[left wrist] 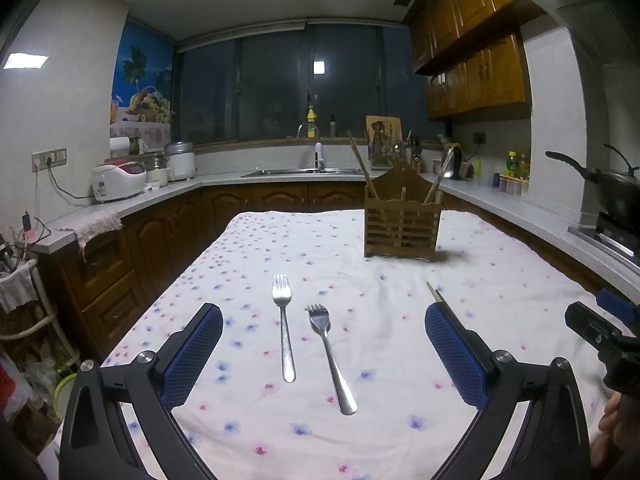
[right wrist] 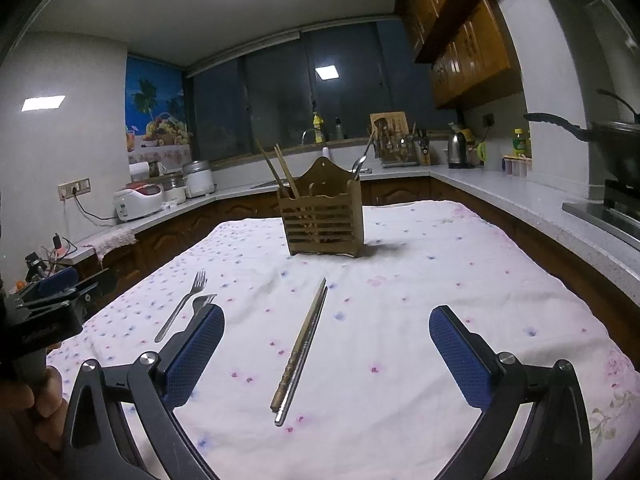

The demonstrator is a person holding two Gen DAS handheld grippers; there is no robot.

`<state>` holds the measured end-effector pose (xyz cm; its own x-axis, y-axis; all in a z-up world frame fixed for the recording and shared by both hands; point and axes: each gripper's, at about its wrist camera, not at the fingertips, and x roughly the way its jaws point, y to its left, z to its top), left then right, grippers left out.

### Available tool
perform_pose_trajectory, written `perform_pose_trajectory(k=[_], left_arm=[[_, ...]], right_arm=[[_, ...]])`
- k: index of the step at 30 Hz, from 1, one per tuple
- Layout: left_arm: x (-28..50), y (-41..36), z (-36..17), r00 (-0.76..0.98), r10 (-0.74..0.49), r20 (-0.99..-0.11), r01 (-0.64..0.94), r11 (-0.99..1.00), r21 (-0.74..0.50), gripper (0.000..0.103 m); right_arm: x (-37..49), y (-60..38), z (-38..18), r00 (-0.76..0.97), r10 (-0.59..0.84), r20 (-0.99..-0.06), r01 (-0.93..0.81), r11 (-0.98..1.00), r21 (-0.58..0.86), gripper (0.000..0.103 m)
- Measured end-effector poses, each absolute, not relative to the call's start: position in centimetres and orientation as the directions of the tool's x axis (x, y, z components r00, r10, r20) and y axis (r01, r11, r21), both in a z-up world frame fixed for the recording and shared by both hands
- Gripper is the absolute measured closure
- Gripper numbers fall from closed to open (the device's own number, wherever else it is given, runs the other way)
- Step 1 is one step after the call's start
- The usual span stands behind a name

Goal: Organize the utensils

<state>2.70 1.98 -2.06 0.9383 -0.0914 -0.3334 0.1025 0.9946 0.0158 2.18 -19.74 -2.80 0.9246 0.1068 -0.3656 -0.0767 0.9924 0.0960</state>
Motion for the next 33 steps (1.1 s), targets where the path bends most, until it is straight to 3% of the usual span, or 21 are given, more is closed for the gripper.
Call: perform_pose_trajectory(k=[33], left_arm=[[2.52,1.81,-2.11,0.94,-0.094,-0.327,0.109,0.994,0.028,0.001]], right_arm=[[2.26,-19.5,-2.5,0.928,0.106,-0.357,-0.076,0.992,0.097,0.0]])
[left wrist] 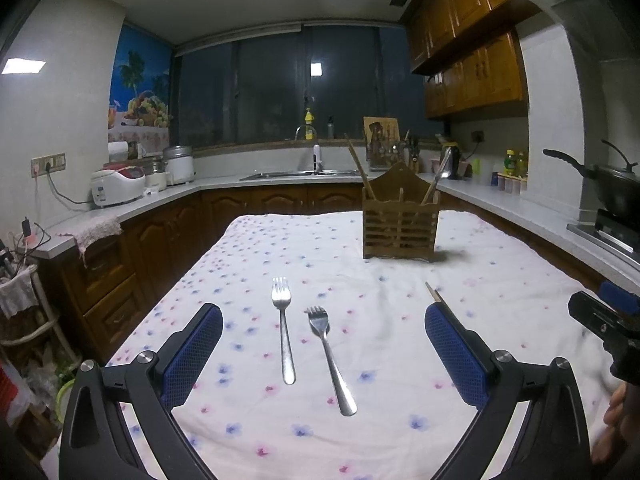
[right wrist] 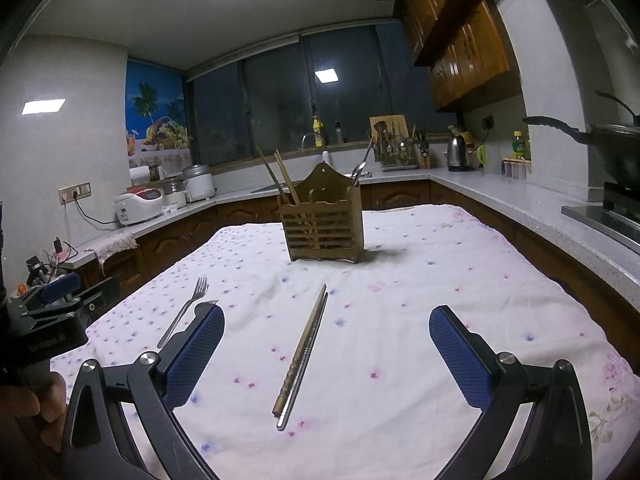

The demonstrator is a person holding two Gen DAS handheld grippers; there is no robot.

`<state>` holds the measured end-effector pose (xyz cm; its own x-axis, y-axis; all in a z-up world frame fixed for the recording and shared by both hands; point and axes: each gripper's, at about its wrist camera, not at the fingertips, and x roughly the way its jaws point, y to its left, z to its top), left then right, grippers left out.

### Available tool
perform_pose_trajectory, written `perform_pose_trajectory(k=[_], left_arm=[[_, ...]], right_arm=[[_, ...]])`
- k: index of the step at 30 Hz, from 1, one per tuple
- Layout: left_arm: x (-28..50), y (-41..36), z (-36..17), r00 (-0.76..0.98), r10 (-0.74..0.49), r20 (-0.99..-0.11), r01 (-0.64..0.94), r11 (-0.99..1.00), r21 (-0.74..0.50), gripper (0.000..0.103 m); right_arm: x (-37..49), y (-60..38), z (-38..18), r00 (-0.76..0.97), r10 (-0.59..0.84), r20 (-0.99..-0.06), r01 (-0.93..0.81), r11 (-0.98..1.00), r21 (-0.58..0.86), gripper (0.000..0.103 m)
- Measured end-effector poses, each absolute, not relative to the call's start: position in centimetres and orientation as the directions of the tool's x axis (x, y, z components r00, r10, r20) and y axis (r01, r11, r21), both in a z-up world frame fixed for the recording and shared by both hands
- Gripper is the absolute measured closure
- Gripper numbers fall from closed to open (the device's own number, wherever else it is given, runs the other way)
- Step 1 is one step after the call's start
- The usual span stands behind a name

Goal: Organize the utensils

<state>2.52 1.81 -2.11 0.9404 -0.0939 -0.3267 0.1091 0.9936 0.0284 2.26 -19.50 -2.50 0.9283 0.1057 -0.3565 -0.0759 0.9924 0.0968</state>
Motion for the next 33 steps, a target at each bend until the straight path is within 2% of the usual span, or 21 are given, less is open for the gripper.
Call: perform_pose_trajectory(k=[33], left_arm=[[3.33,1.38,-1.99,0.926,-0.118,-0.36,0.134,0.991,0.019,0.001]], right_arm=[[2.62,-19.41,-2.79,0.92,0.104,-0.378,-0.066,0.992,0.111,0.0]])
